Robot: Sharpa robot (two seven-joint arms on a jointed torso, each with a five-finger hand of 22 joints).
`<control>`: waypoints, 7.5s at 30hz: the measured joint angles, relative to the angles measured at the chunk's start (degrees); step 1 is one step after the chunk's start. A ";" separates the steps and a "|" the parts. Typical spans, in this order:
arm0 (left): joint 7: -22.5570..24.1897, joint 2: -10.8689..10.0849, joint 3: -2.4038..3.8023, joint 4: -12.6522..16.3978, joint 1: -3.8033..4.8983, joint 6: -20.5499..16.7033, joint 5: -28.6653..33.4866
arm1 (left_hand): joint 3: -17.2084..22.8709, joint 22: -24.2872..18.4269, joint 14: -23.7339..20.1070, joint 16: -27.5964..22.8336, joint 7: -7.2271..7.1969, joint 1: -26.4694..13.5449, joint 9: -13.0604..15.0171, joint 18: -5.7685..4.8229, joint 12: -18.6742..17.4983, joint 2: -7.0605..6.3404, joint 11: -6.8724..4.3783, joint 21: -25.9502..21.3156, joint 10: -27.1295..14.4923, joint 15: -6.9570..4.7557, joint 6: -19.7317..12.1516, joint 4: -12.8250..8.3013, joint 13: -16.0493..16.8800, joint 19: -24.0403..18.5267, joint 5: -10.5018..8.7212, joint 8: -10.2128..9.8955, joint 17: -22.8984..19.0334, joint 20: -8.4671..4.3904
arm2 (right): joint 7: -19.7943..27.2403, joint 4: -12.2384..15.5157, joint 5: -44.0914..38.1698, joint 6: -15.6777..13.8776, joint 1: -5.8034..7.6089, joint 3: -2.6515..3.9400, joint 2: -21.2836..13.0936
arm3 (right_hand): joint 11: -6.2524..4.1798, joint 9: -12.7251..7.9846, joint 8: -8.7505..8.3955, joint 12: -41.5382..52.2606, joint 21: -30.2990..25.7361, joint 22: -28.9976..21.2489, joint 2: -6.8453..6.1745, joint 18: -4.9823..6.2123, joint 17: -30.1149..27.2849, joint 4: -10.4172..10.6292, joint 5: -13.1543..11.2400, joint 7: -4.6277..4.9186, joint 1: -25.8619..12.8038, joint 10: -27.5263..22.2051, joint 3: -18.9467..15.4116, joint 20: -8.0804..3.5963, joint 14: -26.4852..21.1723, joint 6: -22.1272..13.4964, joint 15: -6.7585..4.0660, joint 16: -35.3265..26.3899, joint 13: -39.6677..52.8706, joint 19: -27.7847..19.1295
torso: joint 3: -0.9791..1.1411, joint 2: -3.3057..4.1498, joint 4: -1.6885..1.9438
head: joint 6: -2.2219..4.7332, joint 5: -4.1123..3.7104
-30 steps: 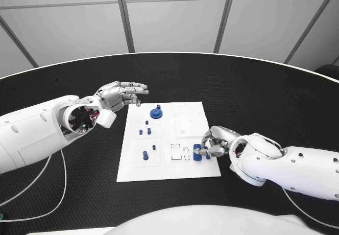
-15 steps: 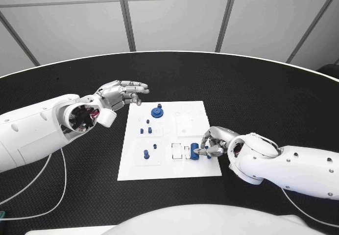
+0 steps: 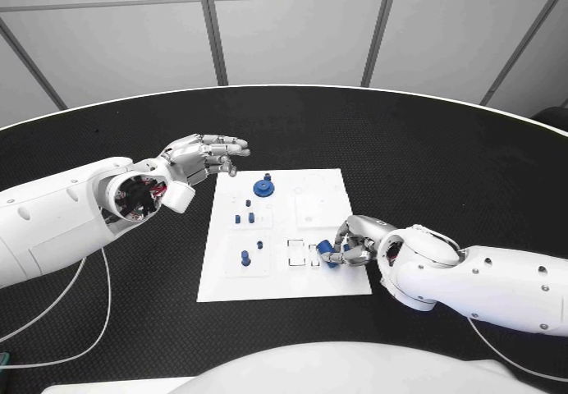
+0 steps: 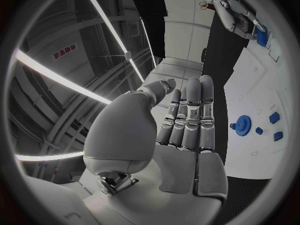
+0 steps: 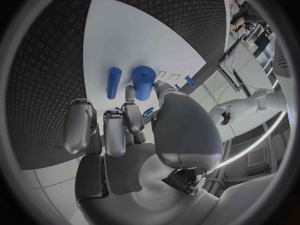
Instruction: Assemble the parts on the task board
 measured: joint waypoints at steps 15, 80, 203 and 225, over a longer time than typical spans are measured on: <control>-0.02 -0.08 0.00 0.15 0.01 -0.12 0.00 | 0.00 0.01 0.00 0.00 0.00 0.00 -0.01 0.00 -0.01 0.00 0.00 0.00 0.00 0.00 0.00 0.00 0.01 0.00 0.00 0.00 0.01 0.00 | -0.01 -0.52 -0.06 0.75 -0.05 0.00 0.53 | 0.00 0.34 0.49 0.39 0.00 0.00 0.17 0.00 0.04 -0.24 0.00 -0.09 1.57 0.00 -0.25 0.00 0.00 -0.34 0.00 0.00 0.00 0.00 | 0.04 -0.01 -0.02 | -0.02 0.03; -0.10 0.66 0.01 -0.04 0.02 0.12 0.00 | -0.14 -0.06 0.00 0.00 0.00 0.00 0.01 0.00 -0.01 0.00 0.20 -0.25 -0.20 0.00 0.00 0.14 -0.02 0.00 0.00 0.00 -0.02 0.00 | 0.98 -1.81 1.96 -3.64 0.16 0.52 6.72 | -1.95 1.59 3.97 4.61 3.05 -0.01 1.91 0.01 0.01 0.07 6.17 -0.61 -2.06 3.59 3.56 -1.02 -0.05 2.29 -1.79 1.22 0.01 0.19 | 0.06 0.17 0.16 | 0.77 0.62; -0.54 0.39 0.00 -0.19 0.07 0.23 -0.01 | -0.37 -0.20 0.00 0.00 0.00 0.00 0.04 0.00 0.37 0.00 0.20 -0.25 -0.20 0.00 0.00 0.38 -0.09 0.00 0.00 0.28 -0.10 0.00 | 5.04 0.87 1.96 0.12 0.22 0.48 4.59 | -2.66 1.94 7.76 5.98 3.55 0.01 3.03 -0.90 0.01 0.08 -7.03 -3.27 3.29 3.89 1.01 -1.84 0.16 4.12 -2.61 1.22 -0.01 0.21 | 0.20 0.14 0.09 | 0.60 1.13; -0.59 0.33 0.00 -0.01 0.07 0.22 -0.01 | -0.37 -0.20 0.00 0.00 0.00 0.00 0.04 0.00 0.37 0.00 0.20 -0.25 -0.20 0.00 0.00 0.38 -0.09 0.00 0.00 0.28 -0.10 0.00 | 3.71 -1.87 1.73 -0.10 0.21 0.50 6.76 | -3.09 1.95 7.99 6.61 3.77 0.01 3.35 -0.89 0.00 -2.07 -9.32 -3.48 8.27 3.88 5.24 -2.05 -0.06 4.33 -2.81 1.22 0.03 0.00 | 0.16 0.14 0.06 | 0.46 1.30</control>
